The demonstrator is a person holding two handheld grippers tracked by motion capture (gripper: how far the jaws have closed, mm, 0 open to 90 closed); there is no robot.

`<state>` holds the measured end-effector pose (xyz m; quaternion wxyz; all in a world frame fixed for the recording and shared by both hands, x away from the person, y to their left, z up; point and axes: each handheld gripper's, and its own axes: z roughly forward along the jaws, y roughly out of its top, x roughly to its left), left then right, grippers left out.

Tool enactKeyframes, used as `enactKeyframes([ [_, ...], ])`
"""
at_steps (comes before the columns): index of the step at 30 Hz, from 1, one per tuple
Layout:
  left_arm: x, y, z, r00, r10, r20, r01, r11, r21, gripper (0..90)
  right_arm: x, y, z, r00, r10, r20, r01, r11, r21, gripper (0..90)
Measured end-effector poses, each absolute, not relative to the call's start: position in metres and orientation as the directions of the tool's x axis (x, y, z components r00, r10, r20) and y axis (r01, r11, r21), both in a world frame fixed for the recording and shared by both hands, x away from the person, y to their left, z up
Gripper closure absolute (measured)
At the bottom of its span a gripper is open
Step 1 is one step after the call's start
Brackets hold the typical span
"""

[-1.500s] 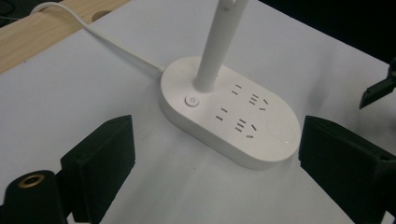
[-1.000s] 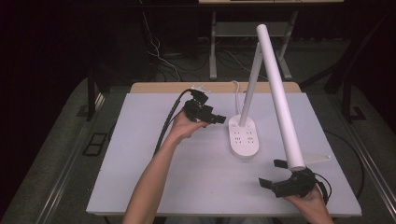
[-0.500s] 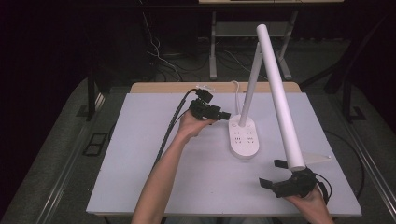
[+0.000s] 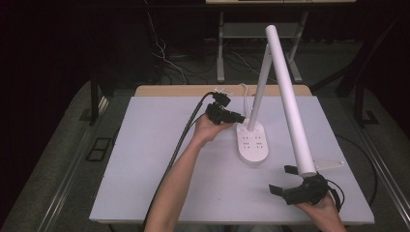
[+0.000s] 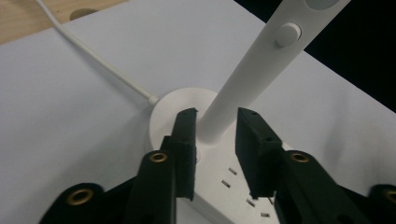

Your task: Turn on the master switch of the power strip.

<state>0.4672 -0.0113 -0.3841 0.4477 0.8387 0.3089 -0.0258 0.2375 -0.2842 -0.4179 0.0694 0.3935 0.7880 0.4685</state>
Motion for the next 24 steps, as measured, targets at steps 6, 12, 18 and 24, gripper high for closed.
enactKeyframes([
  [6, 0.466, -0.023, -0.393, 0.817, 0.496, -0.295, 0.533, -0.455, 0.713, 89.6, 0.237, -0.285, -0.418, -0.678, 0.688, 0.258, 0.553, 0.247, 0.795, 0.2],
  [12, 0.465, -0.029, -0.398, 0.822, 0.502, -0.270, 0.526, -0.483, 0.700, 90.0, 0.237, -0.286, -0.418, -0.675, 0.690, 0.263, 0.558, 0.243, 0.794, 0.2],
  [18, 0.465, -0.032, -0.404, 0.826, 0.507, -0.248, 0.520, -0.511, 0.685, 90.0, 0.236, -0.286, -0.418, -0.675, 0.689, 0.262, 0.556, 0.243, 0.795, 0.2],
  [24, 0.467, -0.036, -0.410, 0.814, 0.527, -0.244, 0.530, -0.502, 0.683, 90.0, 0.237, -0.286, -0.418, -0.676, 0.688, 0.263, 0.559, 0.247, 0.792, 0.2],
])
